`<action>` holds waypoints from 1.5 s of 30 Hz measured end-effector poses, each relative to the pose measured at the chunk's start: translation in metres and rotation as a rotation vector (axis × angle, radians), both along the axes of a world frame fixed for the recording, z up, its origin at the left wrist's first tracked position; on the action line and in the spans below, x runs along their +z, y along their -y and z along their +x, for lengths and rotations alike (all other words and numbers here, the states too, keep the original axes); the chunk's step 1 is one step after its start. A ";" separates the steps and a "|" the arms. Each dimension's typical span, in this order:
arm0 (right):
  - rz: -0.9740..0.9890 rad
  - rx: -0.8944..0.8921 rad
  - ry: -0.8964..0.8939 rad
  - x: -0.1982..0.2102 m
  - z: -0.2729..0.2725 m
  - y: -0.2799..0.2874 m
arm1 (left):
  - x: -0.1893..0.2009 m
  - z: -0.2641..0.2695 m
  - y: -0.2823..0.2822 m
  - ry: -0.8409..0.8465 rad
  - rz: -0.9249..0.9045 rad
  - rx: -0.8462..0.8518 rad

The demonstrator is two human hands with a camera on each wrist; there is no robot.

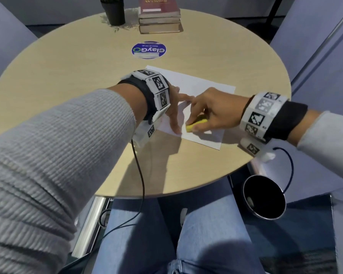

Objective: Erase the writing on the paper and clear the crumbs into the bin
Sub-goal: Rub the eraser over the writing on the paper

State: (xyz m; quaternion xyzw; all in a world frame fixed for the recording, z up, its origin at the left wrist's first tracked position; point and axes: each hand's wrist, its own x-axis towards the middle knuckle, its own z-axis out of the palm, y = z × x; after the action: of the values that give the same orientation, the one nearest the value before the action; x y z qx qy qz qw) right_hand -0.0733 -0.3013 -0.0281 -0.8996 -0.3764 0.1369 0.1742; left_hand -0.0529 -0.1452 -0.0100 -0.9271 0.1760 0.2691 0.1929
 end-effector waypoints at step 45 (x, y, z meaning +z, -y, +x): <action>-0.075 -0.124 0.135 0.006 0.023 0.015 | -0.004 0.003 -0.001 -0.014 -0.025 0.019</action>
State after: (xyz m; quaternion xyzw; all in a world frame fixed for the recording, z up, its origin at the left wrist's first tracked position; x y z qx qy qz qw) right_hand -0.0503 -0.3160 -0.0221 -0.9343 -0.3252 0.0790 0.1230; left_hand -0.0501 -0.1446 -0.0145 -0.9291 0.1721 0.2751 0.1773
